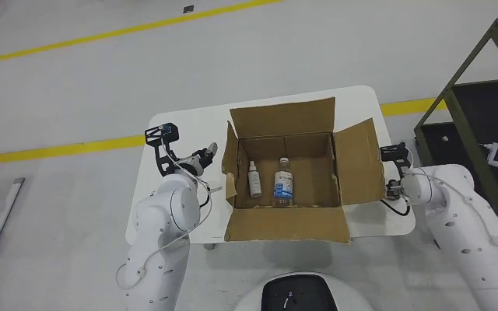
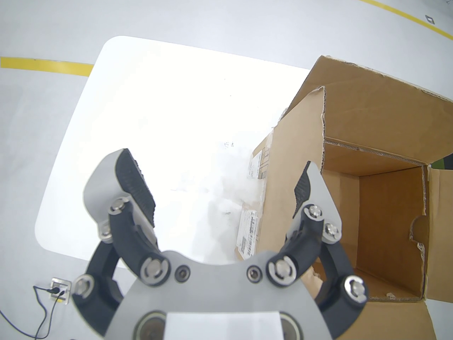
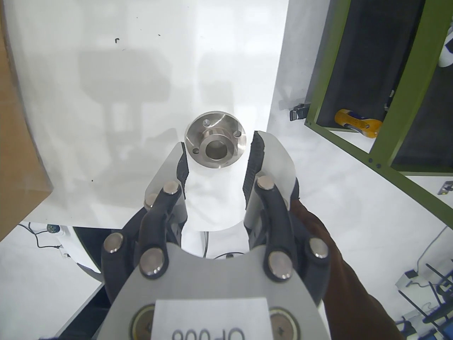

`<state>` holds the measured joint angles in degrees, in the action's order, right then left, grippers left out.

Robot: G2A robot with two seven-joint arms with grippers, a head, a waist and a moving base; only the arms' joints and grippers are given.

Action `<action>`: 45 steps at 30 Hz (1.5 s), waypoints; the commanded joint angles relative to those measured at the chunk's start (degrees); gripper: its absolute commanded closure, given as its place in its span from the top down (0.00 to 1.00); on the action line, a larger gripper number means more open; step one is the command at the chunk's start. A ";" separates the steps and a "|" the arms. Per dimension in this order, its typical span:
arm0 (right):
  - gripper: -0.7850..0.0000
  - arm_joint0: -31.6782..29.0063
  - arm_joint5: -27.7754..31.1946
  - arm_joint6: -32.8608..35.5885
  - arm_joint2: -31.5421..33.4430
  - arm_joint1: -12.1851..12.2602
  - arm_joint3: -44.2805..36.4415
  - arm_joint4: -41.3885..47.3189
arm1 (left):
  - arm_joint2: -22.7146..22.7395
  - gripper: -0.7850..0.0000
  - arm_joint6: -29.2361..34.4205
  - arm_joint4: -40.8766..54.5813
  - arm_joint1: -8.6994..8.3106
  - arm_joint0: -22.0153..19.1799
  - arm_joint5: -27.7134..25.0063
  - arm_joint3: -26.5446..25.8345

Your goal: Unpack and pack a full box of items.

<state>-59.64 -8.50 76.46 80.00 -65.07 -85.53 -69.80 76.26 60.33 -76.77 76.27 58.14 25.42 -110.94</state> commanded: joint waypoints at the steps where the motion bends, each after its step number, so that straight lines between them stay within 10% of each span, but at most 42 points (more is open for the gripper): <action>1: 0.49 0.40 -0.13 -0.25 -0.42 -0.09 0.96 0.04 | 0.00 1.00 0.00 0.00 0.00 0.00 0.00 0.00; 16: 0.42 1.67 -0.42 -1.15 -1.80 -0.50 4.56 0.39 | 0.00 1.00 0.00 0.00 0.00 0.00 0.00 0.00; 29: 0.12 1.90 -0.58 -1.29 -2.02 -0.66 5.06 0.91 | 0.00 1.00 0.00 0.00 0.00 0.00 0.00 0.00; 45: 0.36 1.15 -0.80 -0.61 -0.65 -0.50 2.64 1.42 | 0.00 1.00 0.00 0.00 0.00 0.00 0.00 0.00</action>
<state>-58.43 -9.26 75.81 79.22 -65.59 -82.72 -68.38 76.26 60.33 -76.77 76.27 58.14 25.42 -110.94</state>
